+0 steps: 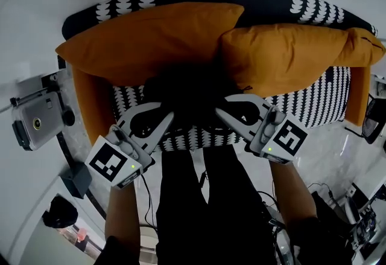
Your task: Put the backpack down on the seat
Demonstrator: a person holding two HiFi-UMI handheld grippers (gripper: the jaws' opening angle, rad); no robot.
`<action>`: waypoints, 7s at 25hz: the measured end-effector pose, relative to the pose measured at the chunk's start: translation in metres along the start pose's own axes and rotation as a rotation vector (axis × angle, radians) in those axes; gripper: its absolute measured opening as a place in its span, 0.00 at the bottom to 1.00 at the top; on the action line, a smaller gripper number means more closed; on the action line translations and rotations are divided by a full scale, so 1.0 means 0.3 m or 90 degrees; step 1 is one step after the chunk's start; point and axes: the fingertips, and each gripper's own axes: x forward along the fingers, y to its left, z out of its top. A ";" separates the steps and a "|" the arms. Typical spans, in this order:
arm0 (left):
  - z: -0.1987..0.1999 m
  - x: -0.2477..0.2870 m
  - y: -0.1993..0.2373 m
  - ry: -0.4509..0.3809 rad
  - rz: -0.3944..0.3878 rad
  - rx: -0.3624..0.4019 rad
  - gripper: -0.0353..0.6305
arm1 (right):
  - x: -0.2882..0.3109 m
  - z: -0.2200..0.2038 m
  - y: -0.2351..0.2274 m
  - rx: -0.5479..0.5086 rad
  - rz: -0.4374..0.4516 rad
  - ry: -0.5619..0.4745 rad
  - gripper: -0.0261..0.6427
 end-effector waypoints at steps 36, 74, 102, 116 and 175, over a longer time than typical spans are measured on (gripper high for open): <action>0.040 0.145 0.264 -0.027 0.052 0.025 0.11 | 0.108 0.014 -0.278 -0.069 -0.091 0.004 0.08; 0.036 0.001 0.236 -0.028 0.168 0.047 0.20 | -0.065 0.087 -0.198 -0.067 -0.141 -0.004 0.14; 0.587 -0.344 -0.507 -0.190 0.088 0.148 0.09 | -0.334 0.688 0.500 -0.174 0.092 -0.174 0.08; 0.534 -0.408 -0.868 -0.171 0.010 0.225 0.09 | -0.423 0.677 0.787 -0.189 0.163 -0.165 0.08; -0.063 -0.661 -2.057 -0.236 0.062 0.211 0.09 | -1.244 0.002 1.697 -0.215 0.239 -0.201 0.08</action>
